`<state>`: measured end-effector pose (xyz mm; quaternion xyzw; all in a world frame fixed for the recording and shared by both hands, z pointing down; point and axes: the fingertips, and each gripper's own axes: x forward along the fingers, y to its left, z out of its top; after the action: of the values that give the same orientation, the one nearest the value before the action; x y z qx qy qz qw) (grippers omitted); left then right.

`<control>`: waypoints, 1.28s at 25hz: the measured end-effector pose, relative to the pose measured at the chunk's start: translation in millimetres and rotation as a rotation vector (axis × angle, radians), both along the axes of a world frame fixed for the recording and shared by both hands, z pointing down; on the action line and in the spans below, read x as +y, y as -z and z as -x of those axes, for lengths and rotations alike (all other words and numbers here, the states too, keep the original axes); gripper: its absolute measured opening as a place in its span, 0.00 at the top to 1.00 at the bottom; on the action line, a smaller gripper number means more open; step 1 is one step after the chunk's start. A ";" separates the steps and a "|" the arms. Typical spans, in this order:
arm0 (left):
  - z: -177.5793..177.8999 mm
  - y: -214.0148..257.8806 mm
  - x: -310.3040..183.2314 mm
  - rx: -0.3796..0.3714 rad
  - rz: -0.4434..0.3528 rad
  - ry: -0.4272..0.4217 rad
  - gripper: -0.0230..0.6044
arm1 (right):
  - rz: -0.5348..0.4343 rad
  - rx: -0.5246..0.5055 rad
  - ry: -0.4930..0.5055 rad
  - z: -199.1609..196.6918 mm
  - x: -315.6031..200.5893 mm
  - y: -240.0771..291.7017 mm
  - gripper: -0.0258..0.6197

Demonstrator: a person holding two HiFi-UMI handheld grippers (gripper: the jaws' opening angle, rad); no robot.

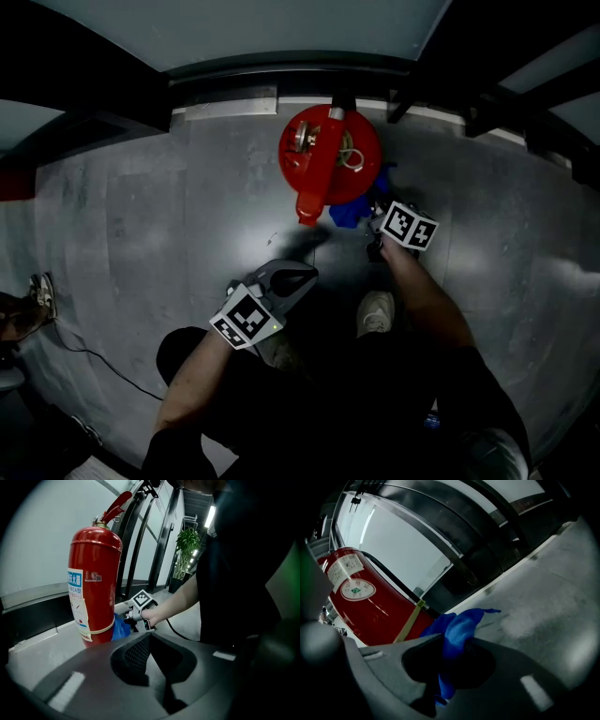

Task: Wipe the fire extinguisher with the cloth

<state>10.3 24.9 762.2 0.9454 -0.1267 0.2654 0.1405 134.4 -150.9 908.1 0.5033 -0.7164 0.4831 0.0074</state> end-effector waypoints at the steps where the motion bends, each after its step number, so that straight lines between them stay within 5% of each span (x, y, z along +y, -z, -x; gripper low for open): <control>1: 1.0 -1.2 0.4 -0.004 0.001 0.002 0.95 | 0.020 0.020 0.010 0.7 2.0 -6.8 0.87; 5: -0.7 -2.2 -0.9 -0.003 0.005 0.000 0.95 | 0.106 0.053 0.107 4.9 12.4 -30.6 0.87; 8: -6.8 -1.5 -2.1 0.014 0.008 -0.011 0.95 | 0.056 0.082 0.156 -5.5 7.4 -15.0 0.87; 16: -42.0 20.7 -13.0 0.095 -0.022 -0.075 0.95 | -0.433 0.029 0.223 -42.4 -2.2 201.1 0.87; 22: -61.8 24.9 -16.3 0.112 -0.059 -0.132 0.95 | -0.656 -0.053 0.366 -33.4 10.7 339.9 0.87; 27: -68.7 33.9 -21.9 0.137 -0.071 -0.122 0.95 | -0.684 -0.103 0.504 4.1 10.2 381.3 0.87; 32: -54.7 37.2 -32.1 0.129 -0.074 -0.067 0.95 | -0.558 -0.088 0.413 25.3 -36.0 338.1 0.87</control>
<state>65.0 -7.2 725.0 0.9688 -0.0957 0.2036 0.1044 109.1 -186.9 569.9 0.3092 -0.9071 0.2783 -0.0639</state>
